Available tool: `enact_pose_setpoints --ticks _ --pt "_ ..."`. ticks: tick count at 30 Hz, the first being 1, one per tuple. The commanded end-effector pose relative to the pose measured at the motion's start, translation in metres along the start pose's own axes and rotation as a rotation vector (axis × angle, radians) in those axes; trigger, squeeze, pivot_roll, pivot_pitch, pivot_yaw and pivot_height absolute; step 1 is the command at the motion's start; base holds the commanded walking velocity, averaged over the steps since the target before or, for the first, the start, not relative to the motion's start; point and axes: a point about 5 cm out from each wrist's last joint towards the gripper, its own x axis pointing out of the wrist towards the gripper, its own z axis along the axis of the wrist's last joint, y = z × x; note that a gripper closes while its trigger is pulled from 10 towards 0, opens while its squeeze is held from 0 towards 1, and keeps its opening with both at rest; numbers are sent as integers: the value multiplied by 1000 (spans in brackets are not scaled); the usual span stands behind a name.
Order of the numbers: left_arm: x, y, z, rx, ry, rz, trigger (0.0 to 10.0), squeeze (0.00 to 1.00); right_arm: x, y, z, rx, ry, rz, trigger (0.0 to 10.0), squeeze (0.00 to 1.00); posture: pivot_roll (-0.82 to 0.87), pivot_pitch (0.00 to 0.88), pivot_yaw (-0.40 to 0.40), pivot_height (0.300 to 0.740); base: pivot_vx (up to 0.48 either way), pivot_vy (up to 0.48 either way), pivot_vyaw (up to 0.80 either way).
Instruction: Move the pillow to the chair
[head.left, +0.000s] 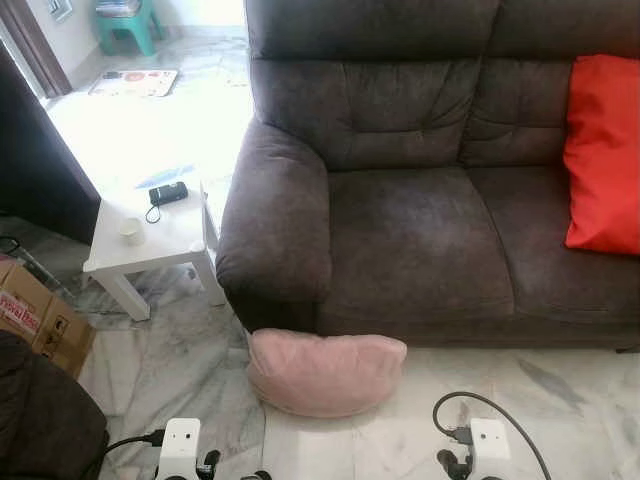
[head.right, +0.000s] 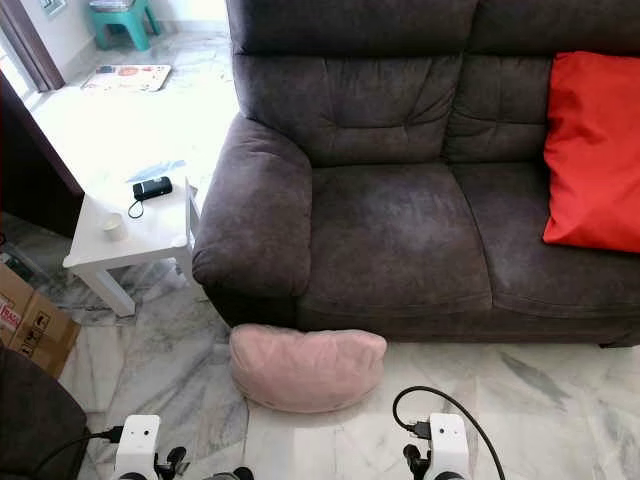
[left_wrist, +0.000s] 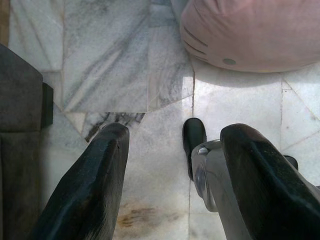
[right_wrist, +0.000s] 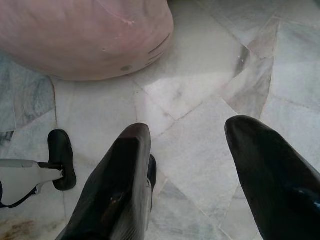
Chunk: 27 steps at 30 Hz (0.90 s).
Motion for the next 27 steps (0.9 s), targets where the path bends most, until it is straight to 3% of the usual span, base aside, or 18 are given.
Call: enact_pose_setpoints --ticks 1,9,27 --pt "-2 5 -8 -3 37 9 10000 0 -1 0 -4 13 20 -2 10000 0 79 97 -12 740 0 0 0" --pt "-2 5 -8 -2 38 11 10000 0 2 4 5 -18 2 8 10000 0 79 102 -12 740 183 0 0" --pt "-3 3 -9 -1 44 1 10000 0 1 6 -4 6 19 4 10000 0 80 111 -20 740 252 0 0"
